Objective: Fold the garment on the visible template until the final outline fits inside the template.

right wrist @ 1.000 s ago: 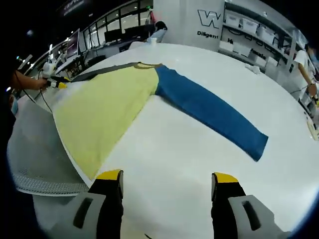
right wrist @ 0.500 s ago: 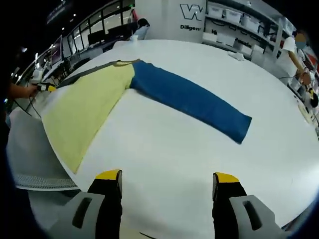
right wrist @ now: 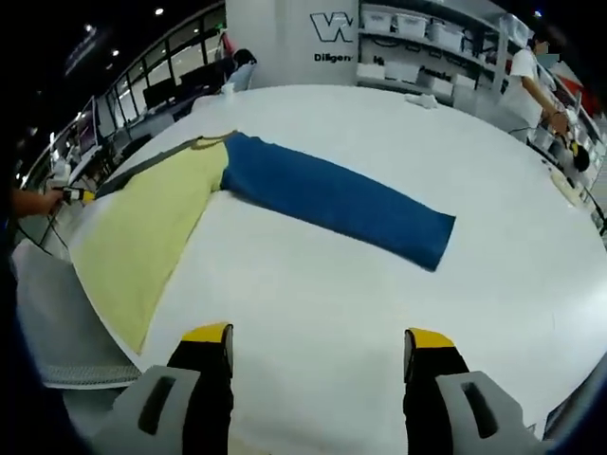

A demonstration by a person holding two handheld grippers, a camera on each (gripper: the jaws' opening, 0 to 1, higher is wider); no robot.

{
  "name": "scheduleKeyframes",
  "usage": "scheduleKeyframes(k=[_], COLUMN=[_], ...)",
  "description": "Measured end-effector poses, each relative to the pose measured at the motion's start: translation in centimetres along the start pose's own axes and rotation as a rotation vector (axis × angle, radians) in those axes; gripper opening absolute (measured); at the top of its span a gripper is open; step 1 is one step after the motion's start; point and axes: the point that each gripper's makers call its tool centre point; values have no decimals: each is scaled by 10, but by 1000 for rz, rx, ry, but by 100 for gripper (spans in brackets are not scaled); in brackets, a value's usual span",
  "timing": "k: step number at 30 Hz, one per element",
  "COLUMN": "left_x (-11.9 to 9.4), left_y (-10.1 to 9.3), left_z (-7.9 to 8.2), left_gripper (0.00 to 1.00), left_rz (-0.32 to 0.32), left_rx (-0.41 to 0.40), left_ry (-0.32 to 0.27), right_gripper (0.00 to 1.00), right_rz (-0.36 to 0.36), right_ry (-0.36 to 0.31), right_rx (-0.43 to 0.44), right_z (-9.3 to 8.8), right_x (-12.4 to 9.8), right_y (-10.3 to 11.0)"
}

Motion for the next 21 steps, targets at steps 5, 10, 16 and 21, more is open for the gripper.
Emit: scheduleKeyframes(k=[5, 10, 16, 21], left_x=[5, 7, 10, 13], left_y=[12, 17, 17, 17], left_z=[-3, -1, -3, -6], left_gripper=[42, 37, 31, 29], left_rz=[15, 19, 16, 13], left_rx=[-82, -114, -133, -143], left_ry=[15, 20, 45, 69], right_gripper=[69, 68, 64, 60], right_rz=[-21, -36, -63, -81], right_ry=[-3, -5, -38, -72], right_rx=[14, 19, 44, 83], right_z=[5, 11, 34, 50], right_x=[-1, 1, 5, 10], right_y=[-10, -19, -33, -42])
Point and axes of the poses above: the point that each gripper's makers call its tool centre point, and the gripper's own axes: x roughly forward along the fingers, y roughly to its left, z roughly out of its top, and after that the axes turned 13 degrees about x, right-handed
